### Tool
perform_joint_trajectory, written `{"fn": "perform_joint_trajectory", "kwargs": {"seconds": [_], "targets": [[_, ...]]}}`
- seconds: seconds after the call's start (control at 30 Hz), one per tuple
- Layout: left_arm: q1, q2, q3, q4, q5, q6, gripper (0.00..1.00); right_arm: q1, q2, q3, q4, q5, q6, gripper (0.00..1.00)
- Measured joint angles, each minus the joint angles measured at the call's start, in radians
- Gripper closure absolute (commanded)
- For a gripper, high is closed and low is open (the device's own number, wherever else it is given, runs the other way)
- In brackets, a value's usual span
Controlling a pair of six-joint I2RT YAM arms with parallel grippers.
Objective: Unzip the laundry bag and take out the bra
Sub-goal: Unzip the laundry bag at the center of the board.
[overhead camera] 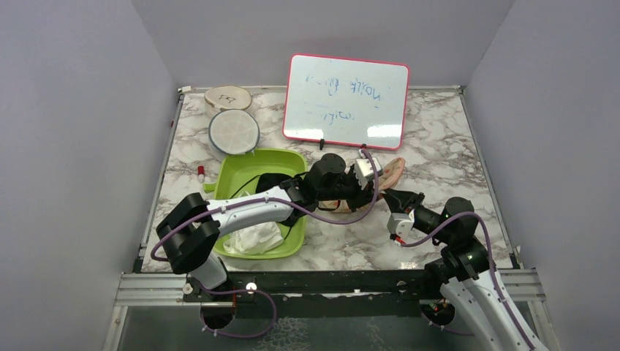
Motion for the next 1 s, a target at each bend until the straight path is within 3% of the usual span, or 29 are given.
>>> {"fn": "perform_joint_trajectory", "kwargs": {"seconds": [0.2,0.47,0.83,1.0], "targets": [[-0.001,0.002,0.0,0.0,0.0,0.0,1.0,0.0,-0.002,-0.005,0.008,-0.001,0.01,0.85],[-0.004,0.002,0.0,-0.001,-0.002,0.007,1.0,0.0,-0.003,-0.005,0.014,0.003,0.022,0.99],[-0.014,0.002,0.0,0.002,-0.04,0.054,1.0,0.001,0.027,0.053,-0.037,0.084,0.087,0.99],[-0.018,0.0,0.0,0.01,-0.054,0.085,1.0,0.003,0.06,0.104,-0.058,0.171,0.192,0.99]]}}
